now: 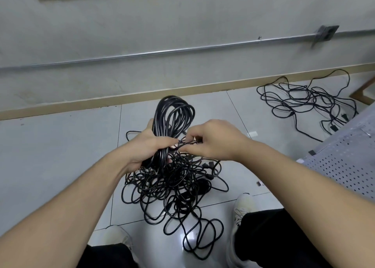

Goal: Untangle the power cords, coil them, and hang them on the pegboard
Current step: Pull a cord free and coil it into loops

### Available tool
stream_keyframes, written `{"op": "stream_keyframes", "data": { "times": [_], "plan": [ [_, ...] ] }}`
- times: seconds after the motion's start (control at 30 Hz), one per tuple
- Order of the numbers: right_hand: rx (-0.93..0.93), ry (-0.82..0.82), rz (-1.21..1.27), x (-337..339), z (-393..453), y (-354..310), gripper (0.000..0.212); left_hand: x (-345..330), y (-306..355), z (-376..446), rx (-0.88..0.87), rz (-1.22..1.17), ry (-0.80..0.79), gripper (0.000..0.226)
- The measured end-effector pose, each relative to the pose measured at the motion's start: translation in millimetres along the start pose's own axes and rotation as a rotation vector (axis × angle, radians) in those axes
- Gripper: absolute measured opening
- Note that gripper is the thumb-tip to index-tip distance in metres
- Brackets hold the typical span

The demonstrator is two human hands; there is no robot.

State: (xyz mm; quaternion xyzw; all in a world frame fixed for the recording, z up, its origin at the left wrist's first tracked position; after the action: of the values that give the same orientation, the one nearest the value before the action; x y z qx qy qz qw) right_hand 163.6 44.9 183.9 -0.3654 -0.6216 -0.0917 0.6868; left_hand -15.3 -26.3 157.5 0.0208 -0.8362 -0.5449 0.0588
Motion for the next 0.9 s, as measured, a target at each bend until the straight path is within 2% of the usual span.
{"op": "stream_keyframes", "data": {
  "times": [0.13, 0.23, 0.27, 0.33, 0.4, 0.43, 0.53, 0.6, 0.73, 0.8, 0.9],
  "plan": [
    [-0.084, 0.177, -0.025, 12.6, 1.0, 15.6, 0.062, -3.4, -1.8, -4.9, 0.086, 0.009, -0.121, 0.029],
    [-0.139, 0.262, 0.057, 23.3, 0.2, 27.6, 0.064, -5.7, 0.4, -2.5, 0.114, -0.114, -0.106, 0.051],
    [-0.109, 0.259, 0.063, 24.0, 0.3, 27.3, 0.058, -7.1, 0.4, -1.9, 0.090, -0.100, -0.107, 0.050],
    [0.002, 0.208, 0.018, 20.7, 0.9, 20.8, 0.047, -11.1, -2.3, -0.7, 0.023, 0.119, -0.159, 0.048],
    [0.115, 0.122, -0.049, 14.1, 1.4, 14.2, 0.043, -16.7, -9.0, 2.0, 0.004, 0.371, -0.230, 0.062],
    [0.163, 0.083, -0.056, 12.0, 0.9, 13.1, 0.039, -19.5, -11.5, 3.7, 0.009, 0.445, -0.230, 0.060],
    [0.225, 0.006, -0.023, 13.3, -0.7, 16.9, 0.028, -23.1, -15.3, 11.6, -0.018, 0.631, -0.186, 0.018],
    [0.206, 0.006, -0.056, 15.0, 1.0, 17.8, 0.034, -27.1, -19.6, 12.6, 0.024, 0.765, -0.228, 0.023],
    [0.165, 0.051, -0.148, 14.4, 6.9, 13.9, 0.062, -33.2, -27.1, 4.4, 0.048, 0.975, -0.398, 0.022],
    [0.115, 0.020, -0.029, 13.7, 8.8, 16.8, 0.057, -32.3, -22.8, 1.3, 0.007, 1.005, -0.430, 0.020],
    [0.000, -0.038, 0.416, 9.4, 14.3, 32.5, 0.033, -29.9, -12.8, -3.2, -0.091, 0.993, -0.457, 0.027]
  ]
}}
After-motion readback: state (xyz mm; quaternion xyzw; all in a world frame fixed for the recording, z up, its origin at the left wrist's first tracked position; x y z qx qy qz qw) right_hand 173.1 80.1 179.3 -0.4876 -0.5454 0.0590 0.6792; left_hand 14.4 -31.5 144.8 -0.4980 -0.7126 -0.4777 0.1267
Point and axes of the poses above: each hand's wrist, its own z-axis towards the middle knuckle, its own x-axis out of the back of the hand, y = z × x, the point moved 2 cm from there along z, towards the middle knuckle, and after that the axes turned 1 degree about z, right-handed, at the moved point
